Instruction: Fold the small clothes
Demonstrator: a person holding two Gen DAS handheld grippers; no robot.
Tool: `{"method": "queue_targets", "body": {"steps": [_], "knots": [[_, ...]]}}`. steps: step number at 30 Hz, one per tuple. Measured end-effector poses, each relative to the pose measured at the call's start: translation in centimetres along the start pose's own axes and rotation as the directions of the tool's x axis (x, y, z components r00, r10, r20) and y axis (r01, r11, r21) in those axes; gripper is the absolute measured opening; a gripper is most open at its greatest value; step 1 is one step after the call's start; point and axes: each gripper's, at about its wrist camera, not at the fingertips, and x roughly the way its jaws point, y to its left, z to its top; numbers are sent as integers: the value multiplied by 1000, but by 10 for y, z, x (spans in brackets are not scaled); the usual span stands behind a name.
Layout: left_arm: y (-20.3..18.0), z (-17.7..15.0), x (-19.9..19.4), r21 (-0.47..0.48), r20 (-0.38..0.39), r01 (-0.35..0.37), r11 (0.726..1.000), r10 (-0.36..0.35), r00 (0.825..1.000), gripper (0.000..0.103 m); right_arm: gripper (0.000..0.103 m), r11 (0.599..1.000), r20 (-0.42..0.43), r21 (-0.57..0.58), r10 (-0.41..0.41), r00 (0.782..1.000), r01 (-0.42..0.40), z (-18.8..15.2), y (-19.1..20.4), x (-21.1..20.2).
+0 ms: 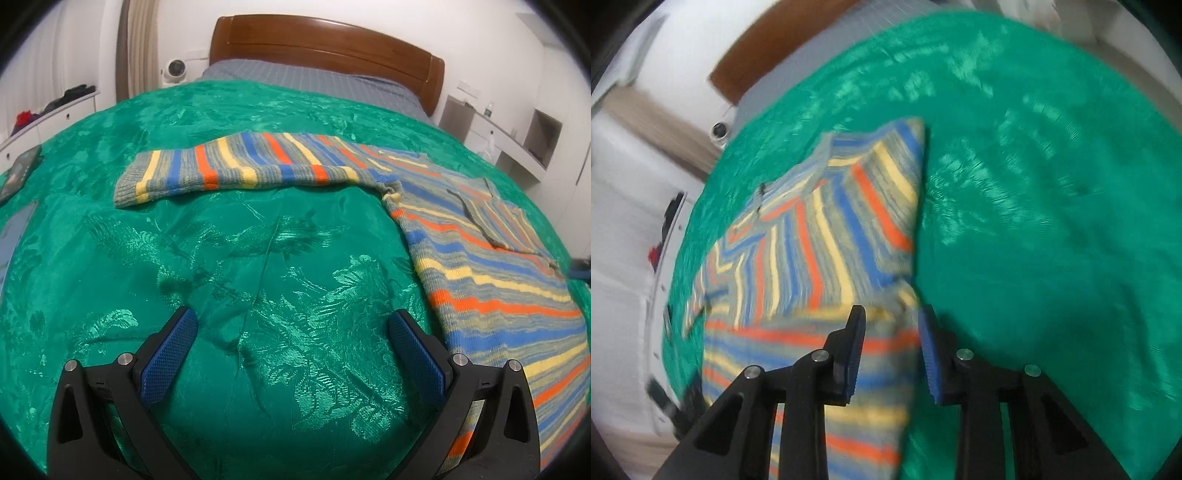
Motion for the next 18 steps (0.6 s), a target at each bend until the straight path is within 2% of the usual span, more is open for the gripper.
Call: {"method": "queue_targets", "body": {"steps": [2, 4, 6, 8, 10, 12, 14, 16, 18], "knots": [[0, 0, -1, 0, -4, 1, 1000, -1, 1000, 103, 31, 999, -5, -47, 15, 1000, -15, -16, 7, -17], [0, -3, -6, 5, -15, -3, 1000, 3, 1000, 103, 31, 989, -38, -121, 82, 996, -86, -45, 21, -31], [-1, -7, -11, 7, -26, -10, 1000, 10, 1000, 103, 37, 972, -105, -174, 143, 984, -159, -81, 35, -28], [-2, -12, -17, 12, -51, -19, 1000, 19, 999, 103, 39, 968, -182, -192, 125, 975, -160, -115, 35, -16], [-2, -20, -26, 13, -75, -20, 1000, 21, 997, 103, 38, 976, -224, -184, 72, 972, -115, -143, 23, -10], [-1, -26, -33, 8, -87, -14, 1000, 15, 996, 103, 37, 981, -179, -173, 61, 982, -92, -159, 14, -23], [-1, -31, -40, 4, -97, -6, 1000, 6, 995, 103, 38, 980, -123, -197, 15, 992, -39, -166, 17, -39], [-4, -33, -44, 12, -107, -3, 1000, 4, 994, 103, 40, 975, -35, -224, 6, 999, -14, -170, 28, -57], [-7, -32, -44, 18, -124, 1, 1000, 1, 992, 103, 54, 979, 56, -205, 29, 998, -17, -175, 35, -69]]}}
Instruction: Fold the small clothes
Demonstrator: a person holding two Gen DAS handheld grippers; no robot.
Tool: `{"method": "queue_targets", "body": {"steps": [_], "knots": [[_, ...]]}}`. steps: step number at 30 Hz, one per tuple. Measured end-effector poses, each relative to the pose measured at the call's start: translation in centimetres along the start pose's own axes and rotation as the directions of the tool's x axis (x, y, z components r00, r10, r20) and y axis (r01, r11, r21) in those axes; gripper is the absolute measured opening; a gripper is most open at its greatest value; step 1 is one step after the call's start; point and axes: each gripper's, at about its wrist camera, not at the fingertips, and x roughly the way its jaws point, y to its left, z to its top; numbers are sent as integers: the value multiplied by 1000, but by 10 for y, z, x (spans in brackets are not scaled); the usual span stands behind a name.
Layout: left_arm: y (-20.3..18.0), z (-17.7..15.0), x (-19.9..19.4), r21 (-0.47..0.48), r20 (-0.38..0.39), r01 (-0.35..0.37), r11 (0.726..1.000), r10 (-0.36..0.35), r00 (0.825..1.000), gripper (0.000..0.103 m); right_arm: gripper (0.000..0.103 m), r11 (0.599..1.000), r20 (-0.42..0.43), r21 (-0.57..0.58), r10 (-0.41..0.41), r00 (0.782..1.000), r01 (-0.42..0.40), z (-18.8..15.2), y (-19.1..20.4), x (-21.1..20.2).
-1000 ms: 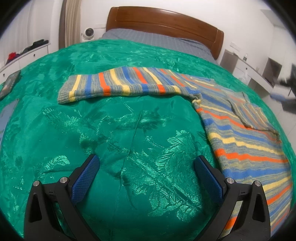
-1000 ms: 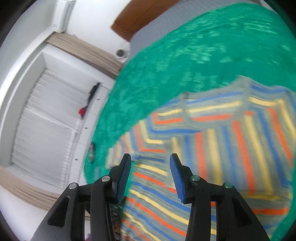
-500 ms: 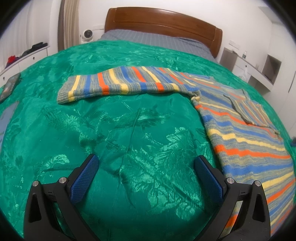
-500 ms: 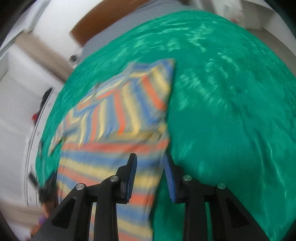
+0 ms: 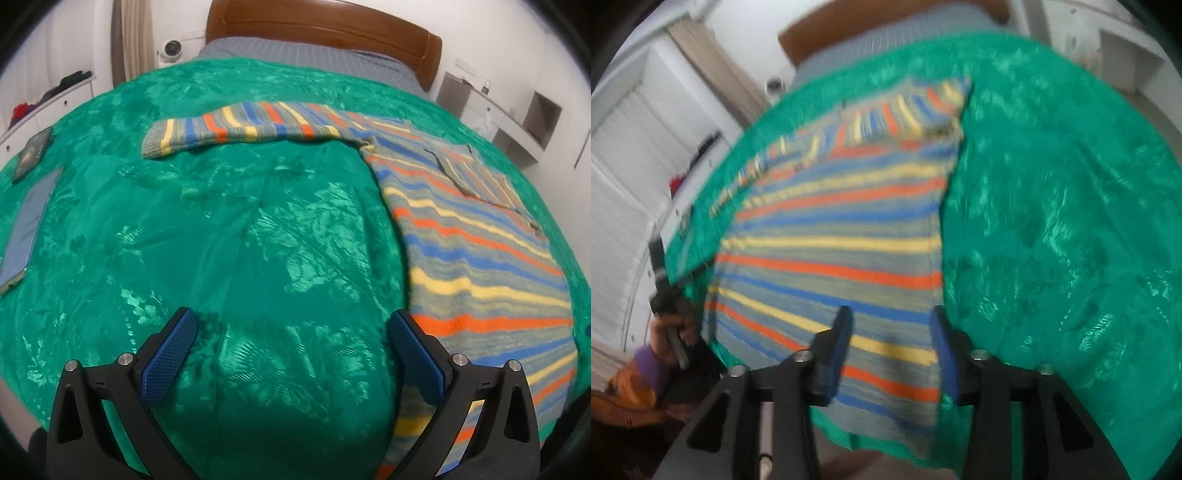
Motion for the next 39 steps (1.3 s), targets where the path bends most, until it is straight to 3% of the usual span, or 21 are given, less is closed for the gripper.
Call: {"method": "queue_targets", "body": {"steps": [4, 6, 9, 11, 13, 16, 19, 21, 22, 23, 24, 26, 30, 33, 36, 39], "knots": [[-3, 23, -5, 23, -55, 77, 997, -75, 996, 102, 57, 999, 82, 0, -37, 996, 38, -6, 15, 5], [5, 47, -15, 12, -32, 125, 992, -125, 992, 102, 57, 999, 90, -19, -33, 995, 35, -11, 23, 12], [34, 102, -18, -30, 3, 146, 989, -146, 989, 102, 57, 996, 105, -72, -42, 994, 50, -16, 31, 11], [63, 137, -3, -83, -16, 135, 987, -137, 990, 102, 57, 995, 117, -84, -42, 992, 52, -19, 33, 13], [95, 161, 21, -148, -48, 76, 986, -84, 995, 102, 57, 996, 124, -80, -32, 992, 42, -24, 35, 14], [140, 173, 65, -280, -143, -18, 960, -24, 989, 102, 57, 997, 114, -68, -18, 993, 26, -30, 35, 19], [156, 171, 92, -350, -203, -39, 936, -36, 978, 96, 57, 997, 81, -75, -17, 997, 23, -37, 38, 29], [153, 170, 97, -343, -196, -40, 939, -30, 980, 83, 57, 996, 67, -90, -13, 998, 19, -38, 42, 32], [150, 171, 98, -328, -188, -46, 944, -17, 982, 57, 57, 995, 66, -97, -12, 998, 18, -38, 43, 33], [150, 173, 99, -323, -186, -49, 945, -13, 982, 14, 57, 994, 67, -103, -10, 998, 17, -37, 44, 34], [150, 174, 100, -338, -185, -40, 940, -25, 982, 1, 57, 994, 69, -108, -7, 998, 14, -36, 45, 34], [148, 183, 88, -365, -147, -27, 930, -29, 989, 3, 57, 994, 73, -106, -2, 997, 10, -36, 45, 35], [94, 222, 49, -200, -46, -23, 979, 14, 999, 3, 57, 995, 93, -100, 12, 996, -2, -38, 45, 31], [12, 251, 19, 6, 20, 38, 999, -38, 999, 3, 57, 995, 107, -102, 22, 994, -11, -39, 45, 28], [-81, 260, 0, 202, 43, 116, 973, -127, 991, 3, 57, 996, 105, -92, 28, 994, -19, -40, 43, 28], [-159, 251, 8, 309, -9, 225, 924, -234, 972, 4, 57, 997, 109, -79, 27, 994, -19, -41, 40, 28]]}}
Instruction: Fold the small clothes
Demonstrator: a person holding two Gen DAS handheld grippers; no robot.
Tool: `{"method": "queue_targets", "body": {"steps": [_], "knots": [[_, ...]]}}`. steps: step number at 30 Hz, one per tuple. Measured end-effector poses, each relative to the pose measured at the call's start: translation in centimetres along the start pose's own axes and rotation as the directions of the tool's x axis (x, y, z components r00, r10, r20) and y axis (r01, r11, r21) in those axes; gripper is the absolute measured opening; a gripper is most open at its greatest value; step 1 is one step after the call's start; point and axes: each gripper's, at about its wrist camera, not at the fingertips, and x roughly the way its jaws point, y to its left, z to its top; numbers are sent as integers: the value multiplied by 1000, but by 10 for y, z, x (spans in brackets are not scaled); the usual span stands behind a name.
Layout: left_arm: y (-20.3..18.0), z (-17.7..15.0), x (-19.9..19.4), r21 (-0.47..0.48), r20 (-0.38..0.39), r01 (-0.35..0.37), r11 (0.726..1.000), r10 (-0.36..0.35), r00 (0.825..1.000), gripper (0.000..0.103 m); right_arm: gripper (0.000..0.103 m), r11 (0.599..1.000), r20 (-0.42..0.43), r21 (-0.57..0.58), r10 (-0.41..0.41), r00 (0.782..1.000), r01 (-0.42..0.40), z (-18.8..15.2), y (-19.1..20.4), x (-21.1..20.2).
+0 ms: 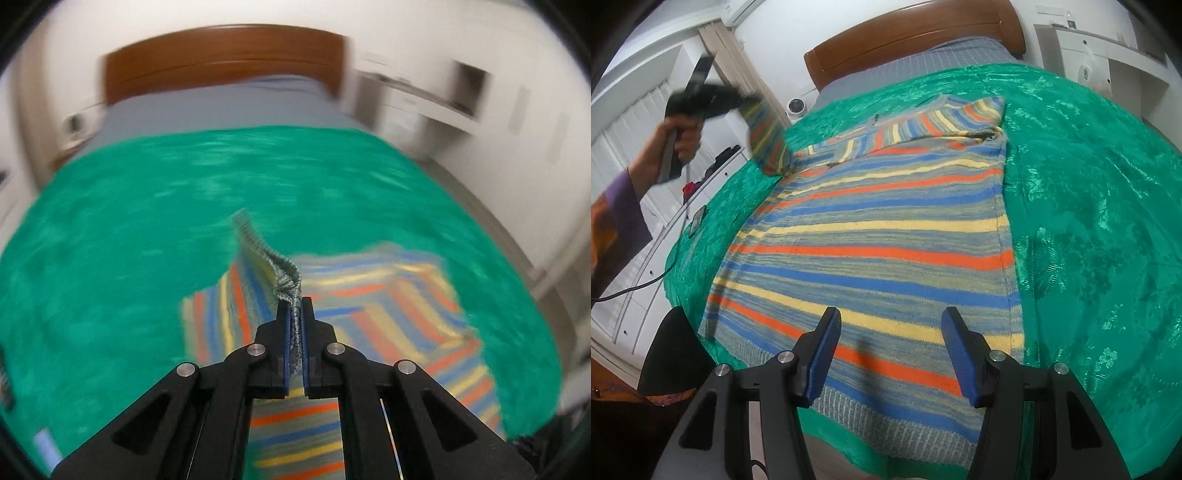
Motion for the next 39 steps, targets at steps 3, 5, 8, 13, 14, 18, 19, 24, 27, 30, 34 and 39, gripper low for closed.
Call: {"method": "queue_targets", "body": {"steps": [3, 5, 8, 13, 14, 18, 19, 24, 27, 30, 34, 39], "knots": [[-58, -7, 43, 41, -63, 131, 991, -128, 990, 32, 57, 1000, 14, 20, -3, 1000, 3, 0, -6, -2], [-80, -23, 67, 27, -124, 197, 980, -193, 973, 83, 57, 999, 19, 39, -6, 1000, 5, 1, -11, -3], [-75, -43, 66, 7, -125, 232, 973, -230, 965, 81, 57, 998, 30, 67, -3, 1000, 1, 1, -17, -8], [0, -80, 35, -104, -90, 97, 990, -106, 990, 85, 57, 995, 40, 103, 8, 999, -12, 1, -27, -8], [15, -87, 31, -130, -95, 71, 989, -84, 992, 85, 57, 994, 37, 104, 11, 999, -15, 1, -27, -6], [58, -125, 24, -205, -134, 35, 978, -63, 989, 84, 57, 995, 23, 94, 16, 1000, -18, 2, -25, 0], [57, -132, 26, -200, -137, 34, 979, -62, 989, 84, 57, 996, 22, 91, 12, 1000, -14, 2, -25, 1], [41, -134, 54, -178, -127, -33, 984, 10, 992, 79, 57, 997, 10, 79, -7, 1000, 6, 1, -23, 4], [50, -139, 77, -173, -206, -210, 962, 174, 963, 11, 57, 998, 4, 60, -23, 1000, 23, 1, -20, 4], [62, -153, 69, -261, -189, -209, 942, 163, 968, 11, 57, 998, 5, 59, -33, 999, 33, 0, -19, 2], [72, -176, 44, -284, -184, -227, 932, 179, 967, 17, 57, 996, 9, 81, -31, 999, 30, 0, -25, 2], [61, -203, -2, -305, -122, -172, 937, 141, 982, 75, 57, 997, 10, 66, -33, 999, 32, 1, -22, 3]]}}
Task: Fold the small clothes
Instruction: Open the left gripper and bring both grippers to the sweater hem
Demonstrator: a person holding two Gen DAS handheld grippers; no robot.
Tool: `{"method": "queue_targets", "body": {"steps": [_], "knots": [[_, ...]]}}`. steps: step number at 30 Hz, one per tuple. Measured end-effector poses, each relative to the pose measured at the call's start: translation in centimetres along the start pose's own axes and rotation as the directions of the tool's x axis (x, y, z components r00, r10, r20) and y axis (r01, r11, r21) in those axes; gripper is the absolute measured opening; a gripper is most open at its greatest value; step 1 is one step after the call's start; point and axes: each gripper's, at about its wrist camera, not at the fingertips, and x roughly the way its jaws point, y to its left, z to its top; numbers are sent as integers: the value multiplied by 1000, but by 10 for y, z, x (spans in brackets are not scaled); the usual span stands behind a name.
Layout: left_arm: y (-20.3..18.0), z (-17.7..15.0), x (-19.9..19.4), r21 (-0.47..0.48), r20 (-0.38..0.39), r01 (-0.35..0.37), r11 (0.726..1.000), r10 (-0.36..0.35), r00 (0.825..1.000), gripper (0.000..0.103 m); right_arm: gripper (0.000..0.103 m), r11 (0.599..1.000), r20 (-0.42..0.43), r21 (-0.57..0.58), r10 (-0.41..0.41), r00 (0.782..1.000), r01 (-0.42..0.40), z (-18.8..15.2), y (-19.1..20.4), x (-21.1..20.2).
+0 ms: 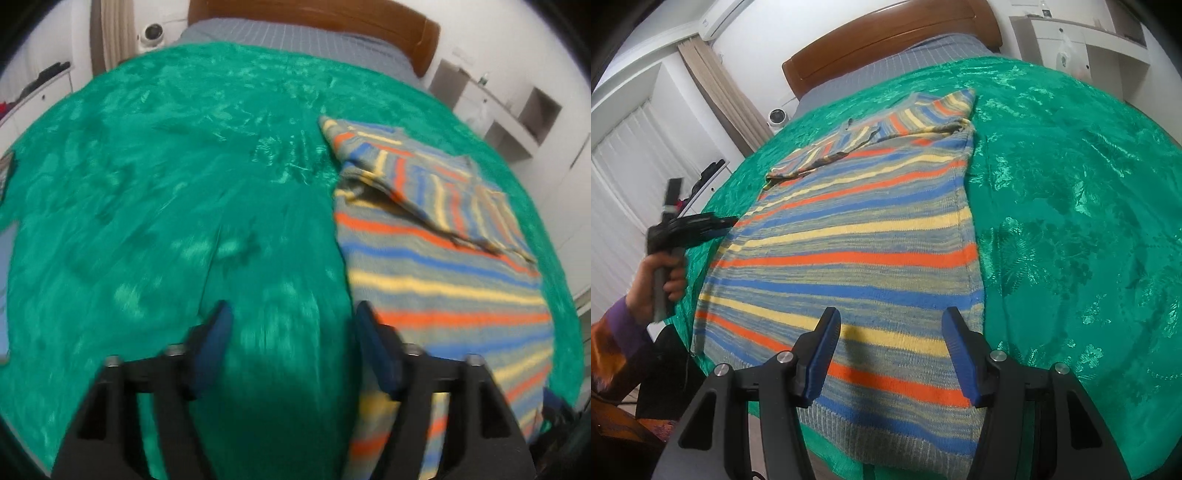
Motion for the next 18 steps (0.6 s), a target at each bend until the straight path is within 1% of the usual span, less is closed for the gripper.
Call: {"method": "queue_targets", "body": {"steps": [2, 4, 6, 8, 10, 12, 15, 18], "knots": [[-5, -18, -12, 11, -12, 31, 999, -31, 999, 76, 57, 1000, 6, -4, -2, 1000, 2, 0, 1, -1], [-10, -34, -16, 16, -23, 39, 999, -39, 999, 76, 57, 1000, 12, -5, -4, 1000, 4, 0, 2, -3], [-15, -52, -20, 37, -27, 20, 999, -19, 999, 81, 57, 1000, 13, -3, -8, 1000, 8, -1, 1, -4], [-20, -70, -20, 73, -24, -29, 997, 31, 999, 84, 57, 1000, 16, -2, -10, 1000, 10, 0, 1, -5], [-23, -82, -23, 93, 5, -62, 994, 62, 998, 87, 57, 1000, 19, -2, -15, 1000, 15, -1, 1, -6], [-23, -89, -28, 94, 20, -78, 992, 76, 997, 89, 57, 1000, 17, -4, -24, 1000, 24, -2, 1, -6], [-18, -95, -29, 77, 27, -79, 994, 77, 997, 91, 57, 999, 24, -16, -35, 999, 35, -2, 4, -8], [-13, -101, -29, 67, 35, -96, 993, 93, 995, 95, 57, 999, 31, -32, -42, 999, 43, -1, 7, -9]]}}
